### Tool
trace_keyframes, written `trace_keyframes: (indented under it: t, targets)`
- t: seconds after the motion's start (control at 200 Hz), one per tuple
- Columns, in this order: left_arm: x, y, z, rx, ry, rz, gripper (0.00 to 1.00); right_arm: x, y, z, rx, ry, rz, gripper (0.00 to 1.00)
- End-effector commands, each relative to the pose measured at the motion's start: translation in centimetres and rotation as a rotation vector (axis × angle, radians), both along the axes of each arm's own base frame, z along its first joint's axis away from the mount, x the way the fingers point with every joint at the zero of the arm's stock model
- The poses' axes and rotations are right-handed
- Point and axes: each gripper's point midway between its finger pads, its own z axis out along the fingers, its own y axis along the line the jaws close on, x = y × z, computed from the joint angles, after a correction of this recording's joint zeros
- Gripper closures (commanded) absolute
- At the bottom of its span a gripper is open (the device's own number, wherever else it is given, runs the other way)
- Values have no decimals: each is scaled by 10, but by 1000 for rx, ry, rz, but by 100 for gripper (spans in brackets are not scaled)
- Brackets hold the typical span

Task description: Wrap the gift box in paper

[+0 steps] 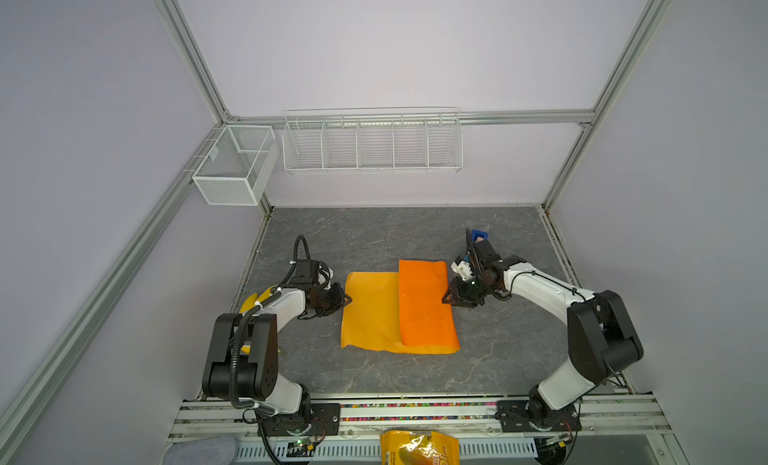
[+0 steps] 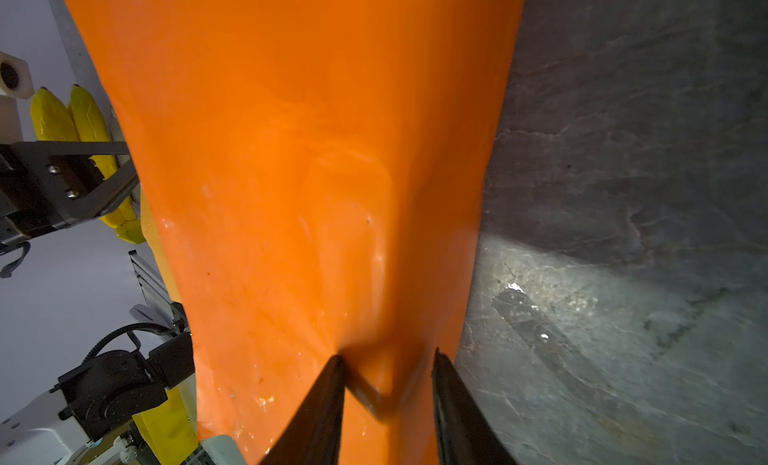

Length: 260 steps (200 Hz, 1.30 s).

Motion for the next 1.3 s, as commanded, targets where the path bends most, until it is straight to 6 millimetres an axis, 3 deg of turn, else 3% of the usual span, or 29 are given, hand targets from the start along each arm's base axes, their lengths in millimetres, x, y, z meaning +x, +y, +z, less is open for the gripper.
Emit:
trace_keyframes:
  t: [0.0, 0.105, 0.305, 0.68, 0.945, 1.295]
  targets:
    - [7, 6, 7, 39, -42, -8, 92, -16, -11, -18, -61, 62, 4, 62]
    - [8, 0, 18, 12, -96, -33, 100, -17, -10, -18, -59, 63, 5, 62]
    - [5, -7, 39, 9, -166, -48, 100, -16, -10, -19, -56, 66, 0, 62]
    - [-14, -45, 81, 98, -259, -214, 100, -15, -9, -19, -54, 66, 0, 62]
    - [-18, -87, 107, 11, -269, -232, 100, -14, -7, -19, -52, 64, -1, 63]
    - [-21, -163, 125, -178, -224, -269, 100, -16, -3, -21, -48, 73, 3, 63]
